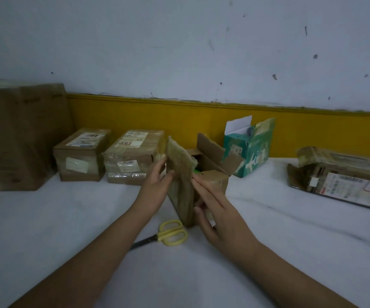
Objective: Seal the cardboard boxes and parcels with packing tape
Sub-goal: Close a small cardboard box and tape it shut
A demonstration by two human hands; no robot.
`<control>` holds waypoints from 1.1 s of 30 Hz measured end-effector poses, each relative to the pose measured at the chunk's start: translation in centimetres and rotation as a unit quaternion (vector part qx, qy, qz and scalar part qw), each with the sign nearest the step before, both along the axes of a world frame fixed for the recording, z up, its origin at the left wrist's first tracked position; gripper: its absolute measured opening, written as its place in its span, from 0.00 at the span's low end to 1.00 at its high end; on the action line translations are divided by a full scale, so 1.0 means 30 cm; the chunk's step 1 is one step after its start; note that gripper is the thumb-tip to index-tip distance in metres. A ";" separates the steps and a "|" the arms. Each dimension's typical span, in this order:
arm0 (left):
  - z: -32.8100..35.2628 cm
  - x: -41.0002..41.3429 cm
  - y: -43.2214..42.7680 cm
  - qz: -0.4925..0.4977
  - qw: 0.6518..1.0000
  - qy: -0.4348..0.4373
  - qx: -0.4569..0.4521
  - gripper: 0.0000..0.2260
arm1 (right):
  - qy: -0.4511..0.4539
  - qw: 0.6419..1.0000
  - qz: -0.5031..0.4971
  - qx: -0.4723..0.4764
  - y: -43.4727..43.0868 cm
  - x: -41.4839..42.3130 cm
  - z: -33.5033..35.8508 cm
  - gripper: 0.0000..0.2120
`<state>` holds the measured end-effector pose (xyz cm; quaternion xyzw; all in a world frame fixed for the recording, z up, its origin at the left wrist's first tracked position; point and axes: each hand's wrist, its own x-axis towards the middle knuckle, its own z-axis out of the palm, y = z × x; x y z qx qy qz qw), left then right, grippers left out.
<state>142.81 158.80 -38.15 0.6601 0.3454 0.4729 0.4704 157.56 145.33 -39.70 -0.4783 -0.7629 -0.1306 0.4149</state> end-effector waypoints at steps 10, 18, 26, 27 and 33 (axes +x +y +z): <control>0.110 -0.406 -0.142 0.094 0.940 0.252 0.210 0.11 | -0.082 0.993 0.075 0.045 -0.042 -0.172 0.010 0.15; -0.048 -0.828 -0.648 0.439 0.890 0.046 0.115 0.07 | -0.082 0.970 0.202 -0.108 0.027 -0.690 -0.022 0.12; -0.249 -0.793 -0.819 0.372 0.867 -0.012 -0.332 0.27 | -0.136 0.927 0.279 -0.210 0.024 -0.860 -0.113 0.16; -0.245 -0.791 -0.813 0.343 0.876 -0.003 -0.340 0.31 | -0.130 0.924 0.281 -0.224 0.022 -0.850 -0.112 0.16; -0.135 -0.828 -0.813 0.226 0.901 -0.016 -0.371 0.10 | -0.002 0.849 0.364 -0.383 -0.002 -0.809 -0.058 0.14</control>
